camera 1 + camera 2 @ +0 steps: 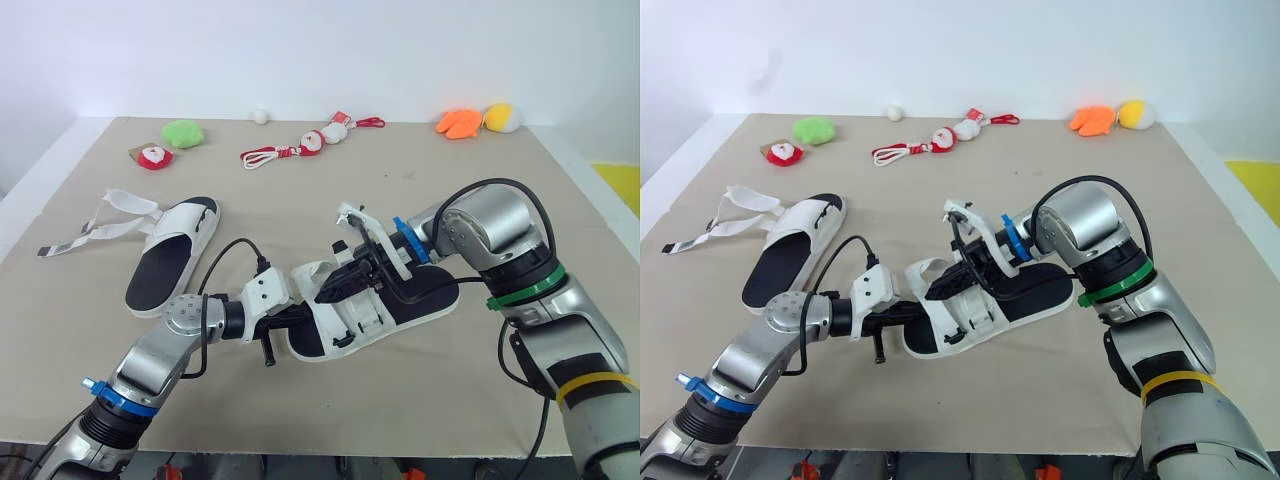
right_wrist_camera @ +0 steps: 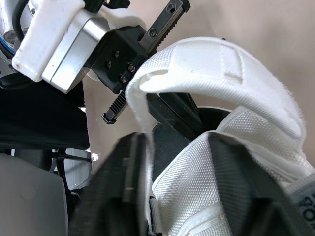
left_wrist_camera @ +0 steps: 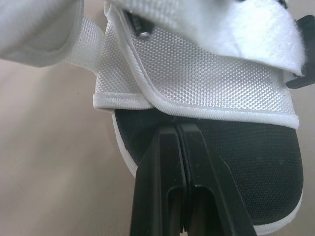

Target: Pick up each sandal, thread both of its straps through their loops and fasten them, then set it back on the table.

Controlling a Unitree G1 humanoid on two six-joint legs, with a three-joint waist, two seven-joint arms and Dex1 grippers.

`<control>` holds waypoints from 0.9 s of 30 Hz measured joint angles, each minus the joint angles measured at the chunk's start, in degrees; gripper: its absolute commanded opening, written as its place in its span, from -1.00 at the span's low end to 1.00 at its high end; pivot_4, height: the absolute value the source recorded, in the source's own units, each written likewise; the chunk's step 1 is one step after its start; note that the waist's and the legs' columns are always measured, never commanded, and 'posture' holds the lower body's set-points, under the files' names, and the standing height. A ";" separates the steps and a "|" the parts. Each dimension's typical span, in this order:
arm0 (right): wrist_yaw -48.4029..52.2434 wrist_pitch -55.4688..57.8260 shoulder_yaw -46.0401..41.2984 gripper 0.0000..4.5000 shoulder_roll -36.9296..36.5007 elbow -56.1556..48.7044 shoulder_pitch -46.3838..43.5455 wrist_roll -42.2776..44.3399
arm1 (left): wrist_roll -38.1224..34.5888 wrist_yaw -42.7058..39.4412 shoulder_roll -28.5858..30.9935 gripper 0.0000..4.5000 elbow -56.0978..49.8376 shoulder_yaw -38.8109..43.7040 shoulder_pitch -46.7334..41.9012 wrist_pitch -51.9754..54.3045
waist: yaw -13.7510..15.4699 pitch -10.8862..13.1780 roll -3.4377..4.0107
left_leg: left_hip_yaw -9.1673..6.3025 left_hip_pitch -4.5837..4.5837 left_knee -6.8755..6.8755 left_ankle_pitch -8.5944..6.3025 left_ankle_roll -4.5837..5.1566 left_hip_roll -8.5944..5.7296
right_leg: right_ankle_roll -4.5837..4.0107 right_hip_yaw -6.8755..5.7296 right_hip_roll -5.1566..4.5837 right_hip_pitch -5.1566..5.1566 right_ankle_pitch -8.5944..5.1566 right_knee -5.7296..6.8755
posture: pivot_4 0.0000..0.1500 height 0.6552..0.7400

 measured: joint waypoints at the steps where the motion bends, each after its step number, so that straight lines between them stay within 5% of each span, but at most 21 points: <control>1: 0.00 -0.18 0.01 -0.67 -0.34 -1.03 0.52 0.02 | 0.00 0.00 -0.01 -1.00 0.00 0.01 0.02 -0.01 | 0.00 0.00 0.00 | 0.00 0.00 0.00 0.00 0.00 0.00 | 0.00 0.00 0.00 0.00 0.00 0.00 | 1.00 1.00; 2: 0.03 -0.80 0.24 -0.92 -1.10 -2.61 1.32 -0.01 | 0.00 0.00 -0.02 -1.00 0.00 -0.01 0.00 -0.01 | 0.00 0.00 0.00 | 0.00 0.00 0.00 0.00 0.00 -0.01 | 0.01 0.00 0.00 0.00 0.00 0.00 | 1.00 1.00; 3: 0.06 -1.38 0.43 -0.97 -2.01 -4.05 2.19 -0.06 | 0.00 0.00 -0.01 -1.00 0.00 0.00 0.02 -0.01 | -0.01 0.00 0.00 | 0.00 0.00 0.00 0.00 0.00 -0.01 | 0.01 0.00 0.00 0.00 0.00 0.00 | 1.00 1.00; 27: 8.57 -13.73 4.70 -0.97 -15.28 -22.19 9.87 -0.25 | -0.02 -0.23 -0.09 -1.00 0.06 -0.36 -0.21 -0.10 | 0.10 -0.01 0.01 | -0.04 -0.02 0.00 -0.02 -0.02 -0.08 | 0.18 -0.02 -0.10 0.07 -0.13 -0.01 | 1.00 1.00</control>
